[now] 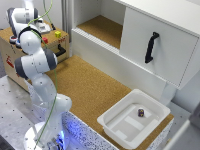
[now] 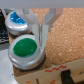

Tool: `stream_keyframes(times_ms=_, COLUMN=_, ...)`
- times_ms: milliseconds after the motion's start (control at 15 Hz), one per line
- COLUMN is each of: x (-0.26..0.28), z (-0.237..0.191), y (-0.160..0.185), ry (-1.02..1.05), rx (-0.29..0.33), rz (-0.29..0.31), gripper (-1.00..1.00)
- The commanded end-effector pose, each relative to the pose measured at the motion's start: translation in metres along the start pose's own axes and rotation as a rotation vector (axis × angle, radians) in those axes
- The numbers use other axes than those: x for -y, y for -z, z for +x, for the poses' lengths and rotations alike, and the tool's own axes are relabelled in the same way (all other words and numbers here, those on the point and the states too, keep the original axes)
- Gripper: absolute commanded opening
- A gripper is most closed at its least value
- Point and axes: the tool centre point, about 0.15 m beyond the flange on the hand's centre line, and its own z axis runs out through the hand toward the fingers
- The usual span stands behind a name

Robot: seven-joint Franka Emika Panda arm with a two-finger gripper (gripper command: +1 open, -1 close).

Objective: Turn on the green light

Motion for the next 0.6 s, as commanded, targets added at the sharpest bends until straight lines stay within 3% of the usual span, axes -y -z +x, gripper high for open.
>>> stream_keyframes(times_ms=0, x=0.021, z=0.008, y=0.007, ry=0.031, rx=0.027, rz=0.005, gripper=-1.0)
stream_keyframes(times_ms=200, x=0.028, z=0.002, y=0.009, ry=0.033, rx=0.041, rz=0.018, gripper=-1.0)
stream_keyframes(times_ms=533, x=0.017, z=0.008, y=-0.017, ry=0.021, rx=0.058, rz=0.031, gripper=-1.0)
